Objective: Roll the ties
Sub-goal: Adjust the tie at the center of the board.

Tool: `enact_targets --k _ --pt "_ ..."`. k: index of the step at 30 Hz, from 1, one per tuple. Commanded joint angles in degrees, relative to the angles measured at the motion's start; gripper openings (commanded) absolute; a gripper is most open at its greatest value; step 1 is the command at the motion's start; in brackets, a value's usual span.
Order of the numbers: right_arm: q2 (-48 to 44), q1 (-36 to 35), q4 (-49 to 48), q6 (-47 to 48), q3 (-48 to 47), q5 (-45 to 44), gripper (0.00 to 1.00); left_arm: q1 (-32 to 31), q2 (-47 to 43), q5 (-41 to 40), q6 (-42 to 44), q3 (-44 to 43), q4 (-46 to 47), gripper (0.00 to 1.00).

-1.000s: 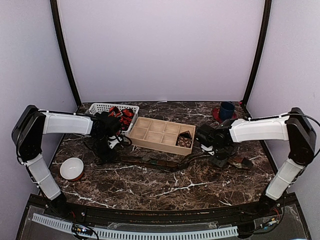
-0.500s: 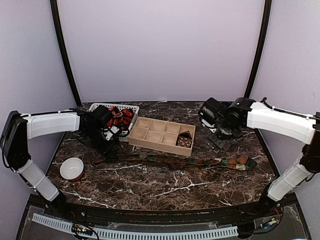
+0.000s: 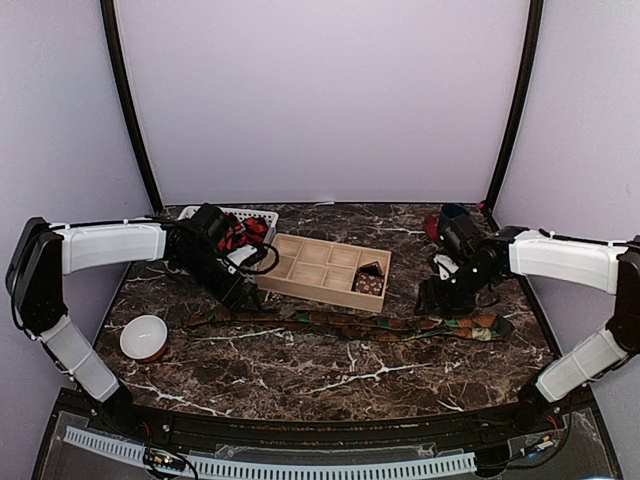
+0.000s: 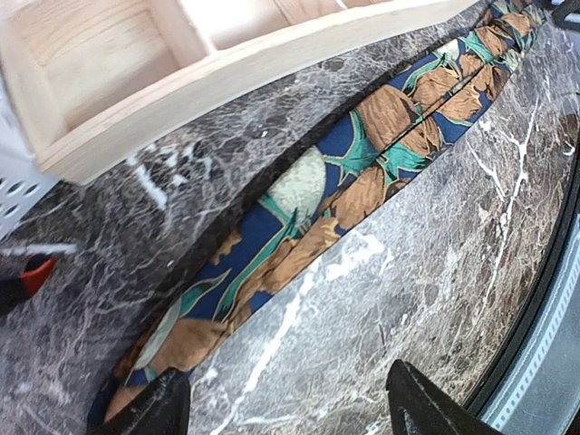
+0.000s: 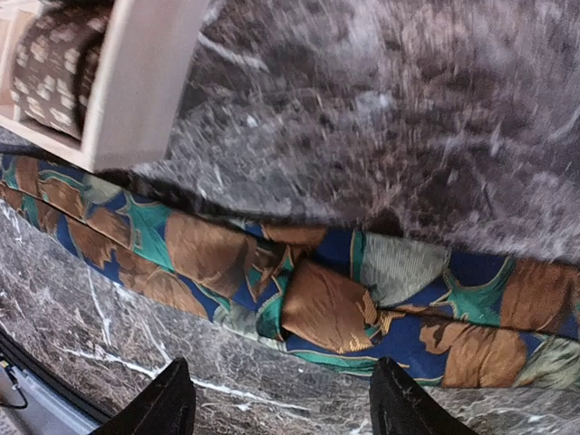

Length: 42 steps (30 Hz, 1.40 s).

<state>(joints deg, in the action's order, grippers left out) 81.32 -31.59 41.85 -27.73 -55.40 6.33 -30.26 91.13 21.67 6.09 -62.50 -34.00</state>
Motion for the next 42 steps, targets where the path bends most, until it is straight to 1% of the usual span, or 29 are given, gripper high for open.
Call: enact_targets --k 1,4,7,13,16,18,20,23,25,31,37,40,42 --pt "-2.68 2.66 -9.42 -11.0 8.74 10.0 0.64 -1.13 2.47 4.44 1.65 -1.3 2.28 0.77" --pt "-3.22 6.34 -9.15 -10.44 13.76 9.11 0.61 -1.4 5.72 4.81 2.23 -1.58 1.63 0.74" --pt "-3.06 10.57 -7.3 -8.19 15.85 7.66 0.59 -2.15 8.49 5.39 3.31 -2.05 0.24 0.69" --pt "-2.79 19.02 -1.78 -2.01 13.83 4.14 0.57 -4.51 8.97 8.53 4.19 -2.51 0.83 0.66" --pt "-3.94 21.7 -1.1 -0.65 11.53 4.31 0.53 -4.65 8.15 9.48 3.73 -2.97 1.51 0.67" --pt "-5.2 21.75 -1.59 -0.15 9.8 5.23 0.5 -4.68 7.08 10.18 3.29 -3.11 2.34 0.67" --pt "-6.36 21.56 -3.46 -0.95 8.92 9.44 0.48 -4.64 6.21 11.41 2.49 -2.86 3.66 0.68" --pt "-6.98 19.41 -7.98 -5.33 9.25 17.38 0.48 -4.63 6.55 12.25 2.0 -2.97 4.18 0.68" --pt "-6.61 17.1 -11.37 -8.67 10.3 19.54 0.48 -4.63 7.15 12.25 1.86 -3.1 4.31 0.68" --pt "-4.85 14.3 -18.31 -14.63 15.49 20.94 0.5 -4.63 7.88 11.23 1.08 -4.08 4.5 0.68" --pt "-1.53 13.65 -19.51 -12.95 17.73 19.41 0.51 -4.66 8.46 10.76 0.65 -5.37 4.1 0.69" --pt "-0.38 13.44 -21.51 -13.15 18.56 20.15 0.49 -4.65 8.79 10.47 0.75 -5.72 3.84 0.69" --pt "0.51 13.33 -22.77 -13.76 18.66 20.82 0.45 -4.64 8.84 10.05 0.68 -5.78 3.9 0.69"
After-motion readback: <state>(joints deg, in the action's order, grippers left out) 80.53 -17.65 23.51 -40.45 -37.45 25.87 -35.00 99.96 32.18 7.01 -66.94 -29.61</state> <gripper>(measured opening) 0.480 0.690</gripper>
